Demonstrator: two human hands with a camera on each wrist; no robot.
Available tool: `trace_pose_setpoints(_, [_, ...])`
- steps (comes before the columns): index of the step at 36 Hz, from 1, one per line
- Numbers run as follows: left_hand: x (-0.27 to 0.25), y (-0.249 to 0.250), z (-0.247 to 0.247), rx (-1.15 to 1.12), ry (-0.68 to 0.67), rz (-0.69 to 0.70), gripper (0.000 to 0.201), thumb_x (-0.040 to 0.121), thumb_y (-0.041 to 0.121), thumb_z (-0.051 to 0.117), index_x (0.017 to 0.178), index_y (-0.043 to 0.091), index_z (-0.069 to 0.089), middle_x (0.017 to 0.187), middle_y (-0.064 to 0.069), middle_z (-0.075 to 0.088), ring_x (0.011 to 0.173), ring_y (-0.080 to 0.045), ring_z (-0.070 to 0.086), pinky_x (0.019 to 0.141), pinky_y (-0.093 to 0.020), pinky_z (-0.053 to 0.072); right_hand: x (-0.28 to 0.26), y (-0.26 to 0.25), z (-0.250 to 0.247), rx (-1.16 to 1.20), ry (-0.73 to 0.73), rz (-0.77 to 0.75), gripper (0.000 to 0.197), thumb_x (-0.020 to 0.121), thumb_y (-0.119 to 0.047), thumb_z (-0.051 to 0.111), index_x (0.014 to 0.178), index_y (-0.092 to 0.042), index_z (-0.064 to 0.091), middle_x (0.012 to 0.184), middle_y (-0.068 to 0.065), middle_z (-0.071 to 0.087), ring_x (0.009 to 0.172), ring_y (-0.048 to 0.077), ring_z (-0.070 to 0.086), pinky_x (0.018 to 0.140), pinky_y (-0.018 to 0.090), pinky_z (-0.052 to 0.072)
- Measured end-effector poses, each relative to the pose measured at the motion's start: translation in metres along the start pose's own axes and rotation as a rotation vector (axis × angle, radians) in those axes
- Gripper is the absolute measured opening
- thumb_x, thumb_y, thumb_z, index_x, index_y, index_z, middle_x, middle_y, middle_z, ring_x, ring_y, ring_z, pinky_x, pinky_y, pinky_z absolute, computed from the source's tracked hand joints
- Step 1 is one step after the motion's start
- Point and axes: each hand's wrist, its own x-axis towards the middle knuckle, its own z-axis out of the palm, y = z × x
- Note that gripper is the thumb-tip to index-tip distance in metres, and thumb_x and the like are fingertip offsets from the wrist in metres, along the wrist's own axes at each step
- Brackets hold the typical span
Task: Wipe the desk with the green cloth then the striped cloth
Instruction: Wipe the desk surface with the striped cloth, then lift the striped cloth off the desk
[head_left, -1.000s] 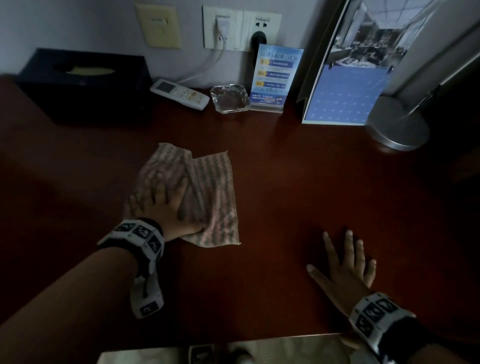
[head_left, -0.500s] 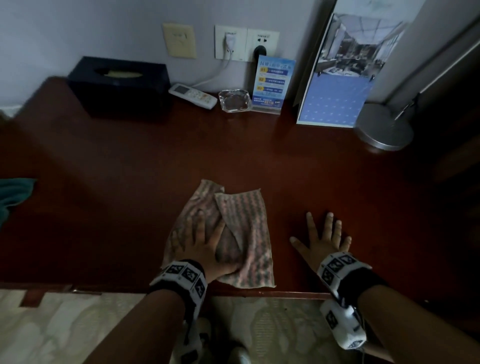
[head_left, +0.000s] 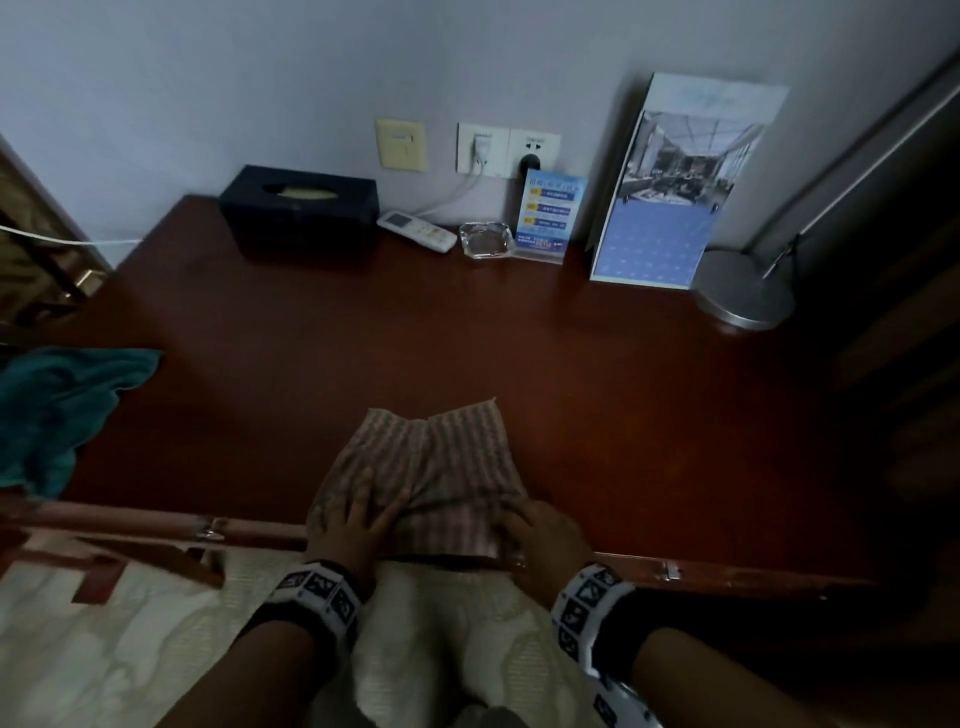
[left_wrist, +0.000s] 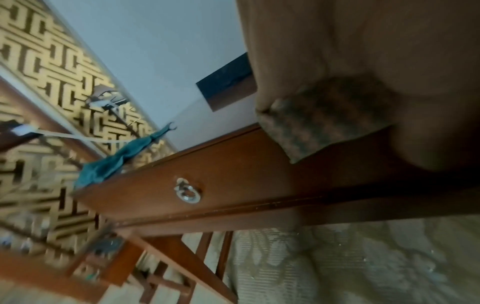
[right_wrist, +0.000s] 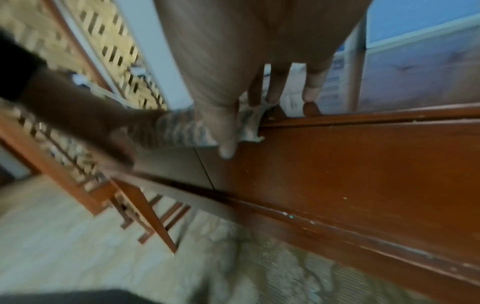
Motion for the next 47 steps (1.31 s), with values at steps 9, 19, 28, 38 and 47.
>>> trace_pose_setpoints(9, [0.021,-0.038,-0.026,-0.106,0.01,0.22,0.068,0.093,0.016,0.051,0.149,0.037,0.018,0.159,-0.009,-0.003,0.146,-0.029,0.009,0.115,-0.041,0.022,0.025,-0.015,-0.027,0.01,-0.042,0.01,0.029,0.087,-0.021,0.061,0.114,-0.01,0.064,0.127,0.007,0.054,0.112,0.028,0.053,0.087,0.032,0.044])
trace_pose_setpoints(19, [0.025,-0.084,-0.048,-0.173,0.099,0.235,0.065,0.086,0.035,0.057,0.144,0.031,0.028,0.151,-0.006,0.029,0.127,-0.03,0.044,0.099,-0.043,0.043,0.063,-0.05,-0.077,0.164,0.212,0.275,0.011,0.096,-0.025,0.047,0.097,-0.014,0.05,0.093,0.006,0.066,0.081,0.025,0.063,0.067,0.031,0.048])
trace_pose_setpoints(28, [0.039,-0.159,-0.114,-0.551,0.362,0.23,0.014,0.094,0.011,0.046,0.108,0.008,0.044,0.104,-0.01,0.056,0.094,-0.028,0.056,0.08,-0.038,0.047,0.112,-0.101,-0.128,0.279,0.383,0.269,0.01,0.094,-0.015,0.052,0.102,-0.009,0.051,0.085,0.006,0.061,0.077,0.026,0.061,0.066,0.028,0.042])
trace_pose_setpoints(38, [0.045,-0.24,-0.16,-0.432,0.423,0.32,0.049,0.079,0.038,0.066,0.113,0.022,0.034,0.106,0.0,0.049,0.095,-0.023,0.056,0.078,-0.043,0.051,0.181,-0.158,-0.181,0.395,0.494,0.32,0.01,0.089,-0.008,0.056,0.088,-0.017,0.053,0.078,0.008,0.066,0.071,0.024,0.063,0.073,0.035,0.053])
trace_pose_setpoints(47, [0.048,-0.322,-0.18,-0.416,0.486,0.172,0.027,0.092,0.025,0.036,0.116,0.015,0.044,0.113,-0.006,0.049,0.107,-0.029,0.047,0.091,-0.043,0.04,0.24,-0.235,-0.216,0.341,0.413,0.227,0.03,0.076,-0.004,0.07,0.102,-0.015,0.062,0.079,-0.004,0.06,0.076,0.01,0.057,0.06,0.013,0.036])
